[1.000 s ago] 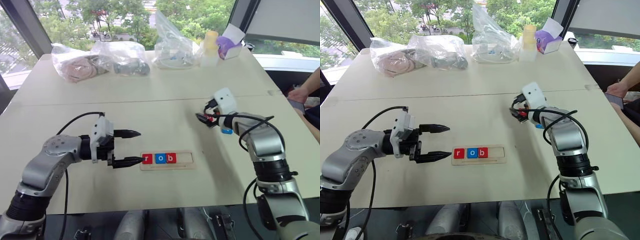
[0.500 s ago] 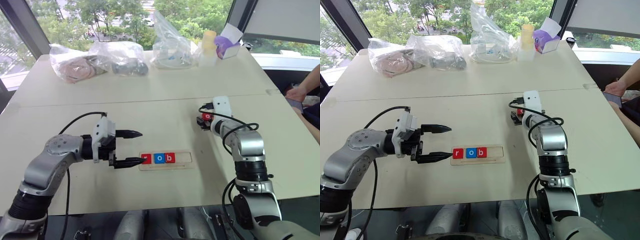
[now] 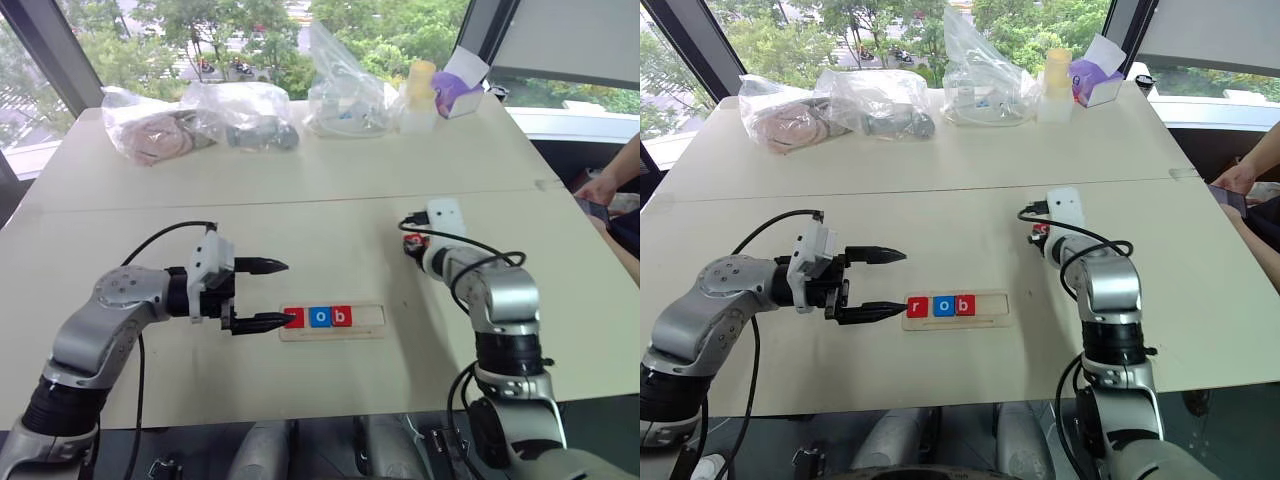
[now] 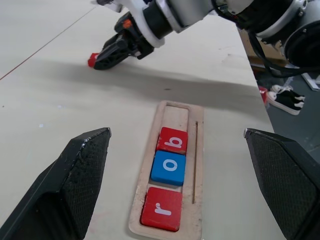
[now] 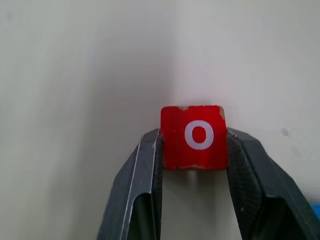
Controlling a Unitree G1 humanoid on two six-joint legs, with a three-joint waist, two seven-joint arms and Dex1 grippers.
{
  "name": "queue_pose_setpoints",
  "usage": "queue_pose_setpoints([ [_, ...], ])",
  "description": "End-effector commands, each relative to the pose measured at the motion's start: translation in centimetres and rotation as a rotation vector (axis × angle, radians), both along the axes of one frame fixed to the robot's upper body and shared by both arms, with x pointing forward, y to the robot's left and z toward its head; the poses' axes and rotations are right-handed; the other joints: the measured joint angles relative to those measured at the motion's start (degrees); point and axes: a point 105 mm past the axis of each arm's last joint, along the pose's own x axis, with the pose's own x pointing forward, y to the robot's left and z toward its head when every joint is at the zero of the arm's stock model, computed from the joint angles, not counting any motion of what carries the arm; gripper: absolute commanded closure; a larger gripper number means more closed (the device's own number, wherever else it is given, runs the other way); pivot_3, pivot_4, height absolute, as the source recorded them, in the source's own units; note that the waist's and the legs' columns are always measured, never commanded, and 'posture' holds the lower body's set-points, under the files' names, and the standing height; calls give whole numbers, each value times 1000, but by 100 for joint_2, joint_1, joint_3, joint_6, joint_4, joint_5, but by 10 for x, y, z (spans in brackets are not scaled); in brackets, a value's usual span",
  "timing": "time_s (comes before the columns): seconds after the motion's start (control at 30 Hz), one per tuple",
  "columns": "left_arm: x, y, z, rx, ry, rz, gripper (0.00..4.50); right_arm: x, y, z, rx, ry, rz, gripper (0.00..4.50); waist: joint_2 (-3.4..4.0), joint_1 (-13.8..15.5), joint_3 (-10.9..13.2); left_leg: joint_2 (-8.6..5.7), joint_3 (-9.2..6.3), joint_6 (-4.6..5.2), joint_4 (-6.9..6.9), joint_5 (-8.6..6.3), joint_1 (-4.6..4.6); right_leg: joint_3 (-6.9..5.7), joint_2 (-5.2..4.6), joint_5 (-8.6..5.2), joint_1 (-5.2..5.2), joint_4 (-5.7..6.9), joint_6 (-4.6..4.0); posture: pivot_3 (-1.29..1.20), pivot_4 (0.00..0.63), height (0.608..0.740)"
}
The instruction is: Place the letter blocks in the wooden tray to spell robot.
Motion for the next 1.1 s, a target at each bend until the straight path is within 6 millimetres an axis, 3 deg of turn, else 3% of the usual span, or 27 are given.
queue_pose_setpoints([
  [0.03,-1,-4,5,-5,-36,-24,0,-38,-6,11,28,23,4,3354,0,-3,0,0,0,1,-2,0,-2,0,-1,0,-1,-1,0,0,150,740],
  [0.17,-1,-8,2,-9,-28,-40,0,-95,-13,-12,76,106,2,3354,0,5,-1,3,-3,1,-2,-1,-2,-3,1,-1,0,-1,0,0,150,740],
  [0.33,0,-9,1,-9,-23,-55,0,-122,-22,-34,118,173,-78,3354,-6,-10,-5,3,-3,2,5,-1,17,-8,1,-5,28,-9,2,0,150,740],
  [0.4,2,-9,1,-9,-24,-58,0,-120,-18,-34,146,161,-88,3354,-7,-6,-7,6,-8,2,9,-1,27,-13,3,-13,42,-12,-12,0,150,740],
  [0.6,4,-10,1,-10,-28,-61,0,-113,-2,-24,184,111,-42,302,-14,-12,-12,6,-11,2,11,-1,28,-15,2,-13,44,-13,-13,0,150,740],
  [0.63,4,-11,2,-11,-29,-62,0,-113,-1,-23,179,111,-21,33,-14,-11,-12,6,-11,2,11,-1,28,-14,1,-13,44,-14,-12,0,150,740],
  [0.67,4,-11,2,-11,-30,-61,0,-113,0,-20,164,112,23,33,-14,-7,-11,6,-11,2,11,-1,28,-14,1,-13,44,-14,-12,0,150,740],
  [0.77,6,-11,3,-13,-34,-57,0,-107,-8,7,-99,99,327,33,16,-9,10,-1,-4,3,21,-1,18,-13,-6,-15,41,-19,-16,0,150,740],
  [0.87,7,-12,4,-15,-35,-57,0,-98,-20,23,-242,62,534,33,-2,-2,9,-1,1,11,23,-3,16,-20,-10,-21,49,-26,-6,0,150,740],
  [1.0,9,-15,4,-19,-43,-55,0,-93,-36,24,-376,45,818,33,-4,-3,9,4,-2,14,11,-5,18,-30,-5,-18,50,-24,22,0,150,740],
  [1.1,10,-16,6,-25,-49,-51,0,-95,-41,18,-340,86,963,33,-5,-10,10,1,3,21,13,-9,16,-25,-10,-18,50,-27,25,0,150,740],
])
